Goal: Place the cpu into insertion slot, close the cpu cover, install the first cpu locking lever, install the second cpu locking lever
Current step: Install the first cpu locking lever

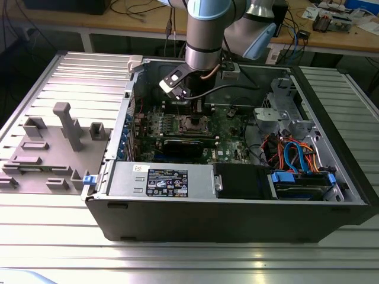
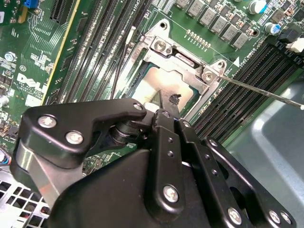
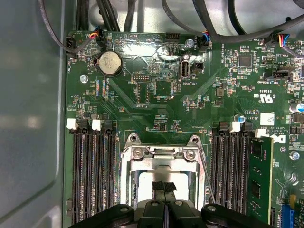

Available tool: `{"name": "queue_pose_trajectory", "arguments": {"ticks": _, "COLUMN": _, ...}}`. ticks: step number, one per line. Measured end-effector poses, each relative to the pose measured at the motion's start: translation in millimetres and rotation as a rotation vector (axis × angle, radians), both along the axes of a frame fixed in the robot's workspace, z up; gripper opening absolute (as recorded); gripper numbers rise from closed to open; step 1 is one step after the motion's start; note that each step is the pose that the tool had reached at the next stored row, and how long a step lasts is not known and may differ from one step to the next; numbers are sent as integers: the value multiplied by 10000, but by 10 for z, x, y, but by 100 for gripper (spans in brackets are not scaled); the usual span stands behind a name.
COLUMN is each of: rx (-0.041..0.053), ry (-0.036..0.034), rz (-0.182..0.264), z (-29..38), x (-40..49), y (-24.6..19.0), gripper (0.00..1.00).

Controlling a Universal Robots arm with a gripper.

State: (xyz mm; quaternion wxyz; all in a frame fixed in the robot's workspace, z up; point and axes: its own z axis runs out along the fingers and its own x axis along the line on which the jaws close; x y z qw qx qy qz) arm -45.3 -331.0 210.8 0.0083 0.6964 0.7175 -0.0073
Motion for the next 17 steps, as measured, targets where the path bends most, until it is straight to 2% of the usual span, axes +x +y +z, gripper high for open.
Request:
{"name": "queue_pose_trajectory", "arguments": {"ticks": 4, "rx": 1, "ry": -1, "rz": -6, "z": 9, "x": 0, "y": 0, "gripper": 11}}
{"name": "queue_pose_trajectory", "arguments": {"ticks": 11, "rx": 1, "ry": 0, "rz": 70, "z": 123, "x": 0, "y": 0, "gripper": 11}}
{"name": "queue_pose_trajectory", "arguments": {"ticks": 13, "rx": 1, "ry": -1, "rz": 234, "z": 154, "x": 0, "y": 0, "gripper": 11}}
{"name": "queue_pose_trajectory", "arguments": {"ticks": 17, "rx": 1, "ry": 0, "rz": 868, "z": 155, "x": 0, "y": 0, "gripper": 11}}
